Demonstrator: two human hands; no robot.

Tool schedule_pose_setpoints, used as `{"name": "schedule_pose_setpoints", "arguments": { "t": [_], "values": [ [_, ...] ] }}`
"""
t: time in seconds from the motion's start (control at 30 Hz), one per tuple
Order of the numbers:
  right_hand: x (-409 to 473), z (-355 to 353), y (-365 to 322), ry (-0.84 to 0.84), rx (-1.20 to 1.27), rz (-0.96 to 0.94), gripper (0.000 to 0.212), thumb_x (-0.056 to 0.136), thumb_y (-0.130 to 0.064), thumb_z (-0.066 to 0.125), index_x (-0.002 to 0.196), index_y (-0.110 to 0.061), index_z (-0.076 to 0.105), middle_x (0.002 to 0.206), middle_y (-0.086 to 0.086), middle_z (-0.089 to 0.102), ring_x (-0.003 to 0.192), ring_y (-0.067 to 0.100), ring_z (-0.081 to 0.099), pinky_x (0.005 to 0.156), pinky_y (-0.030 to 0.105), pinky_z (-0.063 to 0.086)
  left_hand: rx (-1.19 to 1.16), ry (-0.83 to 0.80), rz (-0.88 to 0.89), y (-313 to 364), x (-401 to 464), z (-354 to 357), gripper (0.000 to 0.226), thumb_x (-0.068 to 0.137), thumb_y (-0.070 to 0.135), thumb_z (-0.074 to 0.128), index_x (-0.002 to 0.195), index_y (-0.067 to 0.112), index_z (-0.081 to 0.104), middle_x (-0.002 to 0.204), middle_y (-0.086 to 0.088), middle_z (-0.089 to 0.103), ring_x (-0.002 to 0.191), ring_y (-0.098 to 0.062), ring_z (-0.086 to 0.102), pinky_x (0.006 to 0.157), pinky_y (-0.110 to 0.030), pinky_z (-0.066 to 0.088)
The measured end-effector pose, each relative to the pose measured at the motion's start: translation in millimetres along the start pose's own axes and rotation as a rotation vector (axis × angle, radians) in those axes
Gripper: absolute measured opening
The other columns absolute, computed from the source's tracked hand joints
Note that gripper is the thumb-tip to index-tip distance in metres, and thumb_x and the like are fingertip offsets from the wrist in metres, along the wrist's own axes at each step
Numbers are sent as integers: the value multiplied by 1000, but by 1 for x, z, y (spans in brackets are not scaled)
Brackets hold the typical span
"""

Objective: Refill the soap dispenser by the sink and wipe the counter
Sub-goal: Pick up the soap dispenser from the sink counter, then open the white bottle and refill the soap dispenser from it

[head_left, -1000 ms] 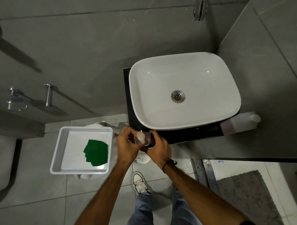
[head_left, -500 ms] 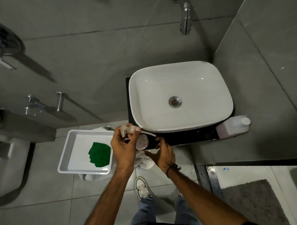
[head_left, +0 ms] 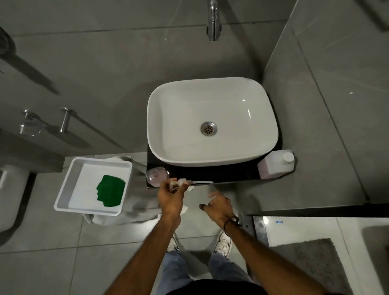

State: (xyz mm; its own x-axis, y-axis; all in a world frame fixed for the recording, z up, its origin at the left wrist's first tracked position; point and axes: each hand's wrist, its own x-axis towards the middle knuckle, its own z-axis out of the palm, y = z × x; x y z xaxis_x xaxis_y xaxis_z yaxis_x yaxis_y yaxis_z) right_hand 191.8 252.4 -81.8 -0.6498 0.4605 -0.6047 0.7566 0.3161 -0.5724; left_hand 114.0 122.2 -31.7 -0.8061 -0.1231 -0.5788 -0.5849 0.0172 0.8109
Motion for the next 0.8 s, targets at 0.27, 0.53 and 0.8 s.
{"name": "schedule_pose_setpoints", "arguments": {
  "t": [0.27, 0.53, 0.8],
  "values": [
    [3, -101, 86, 506, 211, 89, 67, 66, -35, 90, 118, -19, 52, 111, 5, 60, 96, 24, 61, 76, 27, 47, 204, -75, 126, -28, 33, 70, 31, 77, 11, 86, 100, 6, 65, 95, -8, 68, 91, -23, 66, 83, -32, 59],
    [26, -146, 77, 661, 297, -68, 102, 53, -48, 92, 136, -20, 39, 133, 5, 56, 118, 28, 58, 99, 49, 52, 726, 6, 341, -37, 46, 82, 44, 71, 42, 88, 108, 23, 76, 122, -7, 65, 122, -33, 54, 101, -51, 44],
    [38, -153, 55, 724, 358, -96, 85, 60, -37, 95, 126, -9, 50, 126, 10, 63, 116, 31, 59, 98, 50, 51, 527, 167, 416, -46, 23, 75, 49, 76, 11, 86, 117, -1, 63, 119, -23, 56, 105, -39, 58, 95, -52, 50]
  ]
}}
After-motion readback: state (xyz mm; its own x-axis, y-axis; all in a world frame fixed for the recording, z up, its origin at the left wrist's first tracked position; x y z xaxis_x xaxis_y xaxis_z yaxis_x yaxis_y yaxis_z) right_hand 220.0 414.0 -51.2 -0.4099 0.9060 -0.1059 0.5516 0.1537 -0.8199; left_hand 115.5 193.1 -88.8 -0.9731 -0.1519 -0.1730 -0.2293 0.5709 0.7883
